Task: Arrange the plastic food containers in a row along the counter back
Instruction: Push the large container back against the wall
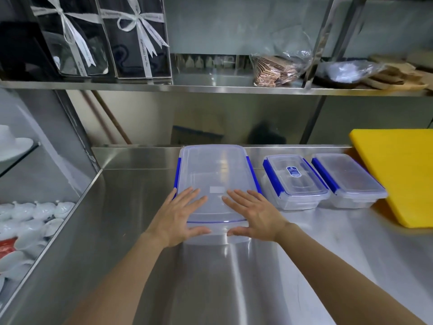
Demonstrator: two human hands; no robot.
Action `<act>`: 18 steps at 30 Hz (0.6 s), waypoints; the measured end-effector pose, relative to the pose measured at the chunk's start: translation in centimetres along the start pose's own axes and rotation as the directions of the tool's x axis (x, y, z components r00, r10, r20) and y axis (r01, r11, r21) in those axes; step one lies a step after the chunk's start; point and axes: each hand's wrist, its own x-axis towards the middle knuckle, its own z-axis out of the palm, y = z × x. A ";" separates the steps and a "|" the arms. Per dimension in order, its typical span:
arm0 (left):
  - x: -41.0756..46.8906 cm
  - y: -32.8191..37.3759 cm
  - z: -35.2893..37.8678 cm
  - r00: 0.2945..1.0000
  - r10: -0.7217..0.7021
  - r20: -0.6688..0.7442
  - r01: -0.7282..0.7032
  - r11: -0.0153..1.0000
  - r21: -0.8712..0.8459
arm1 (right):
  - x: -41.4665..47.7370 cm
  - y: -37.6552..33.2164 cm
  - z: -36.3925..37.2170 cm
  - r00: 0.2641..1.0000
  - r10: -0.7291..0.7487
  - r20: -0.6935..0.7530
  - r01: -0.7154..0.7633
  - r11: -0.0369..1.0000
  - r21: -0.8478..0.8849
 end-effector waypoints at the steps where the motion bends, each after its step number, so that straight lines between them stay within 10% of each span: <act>1: 0.1 -0.2 0.1 1.000 -0.003 0.008 0.003 1.000 -0.008 | 0.1 0.1 0.2 1.000 -0.009 -0.008 0.009 1.000 -0.004; 11: -0.1 0.5 -1.4 0.972 -0.123 0.199 0.173 0.950 -0.258 | -0.2 -0.6 -0.9 0.992 0.090 0.091 -0.106 0.978 0.180; 13: -0.3 0.9 -1.9 0.958 -0.285 0.043 0.265 0.815 -0.516 | -0.5 -0.8 -1.7 0.973 0.228 0.032 -0.215 0.845 0.489; 15: -0.4 1.4 -2.1 0.792 -0.596 -0.134 0.315 0.586 -0.746 | -0.5 -0.7 -1.7 0.854 0.508 -0.111 -0.289 0.641 0.711; 18: 0.0 2.6 -2.3 0.637 -0.765 0.093 0.272 0.110 -0.956 | 0.1 -0.9 -0.8 0.602 0.798 0.022 -0.421 0.294 0.858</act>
